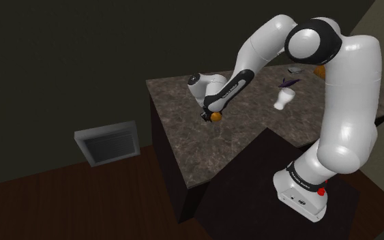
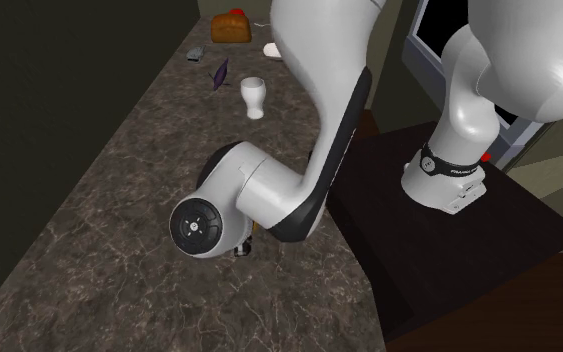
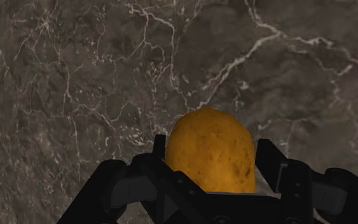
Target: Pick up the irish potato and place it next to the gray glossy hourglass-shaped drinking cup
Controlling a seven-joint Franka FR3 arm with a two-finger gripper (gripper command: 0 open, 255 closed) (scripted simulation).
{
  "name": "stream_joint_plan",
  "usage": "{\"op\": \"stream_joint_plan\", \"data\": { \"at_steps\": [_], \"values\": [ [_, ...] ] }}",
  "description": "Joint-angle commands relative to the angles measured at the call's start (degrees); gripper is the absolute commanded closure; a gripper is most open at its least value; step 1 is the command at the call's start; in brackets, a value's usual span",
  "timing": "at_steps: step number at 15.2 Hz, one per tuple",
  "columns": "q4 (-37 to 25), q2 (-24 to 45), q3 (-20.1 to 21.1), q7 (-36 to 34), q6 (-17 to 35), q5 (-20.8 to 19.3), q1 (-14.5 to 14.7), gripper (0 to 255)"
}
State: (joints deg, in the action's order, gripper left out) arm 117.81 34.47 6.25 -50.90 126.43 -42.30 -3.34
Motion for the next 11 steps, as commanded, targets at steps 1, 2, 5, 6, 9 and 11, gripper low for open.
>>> {"op": "stream_joint_plan", "data": {
  "at_steps": [1,2,5,6,9,11],
  "values": [
    [0.74,-1.73,0.3,0.76,-0.8,0.56,-0.23,255],
    [0.97,-2.43,0.44,1.1,-1.18,0.83,-0.31,255],
    [1.6,-4.53,0.86,2.16,-2.37,1.66,-0.54,255],
    [1.78,-5.22,0.99,2.52,-2.78,1.94,-0.61,255],
    [2.26,-7.25,1.38,3.62,-4.03,2.78,-0.81,255],
    [2.53,-8.58,1.63,4.36,-4.89,3.35,-0.93,255]
  ]
}}
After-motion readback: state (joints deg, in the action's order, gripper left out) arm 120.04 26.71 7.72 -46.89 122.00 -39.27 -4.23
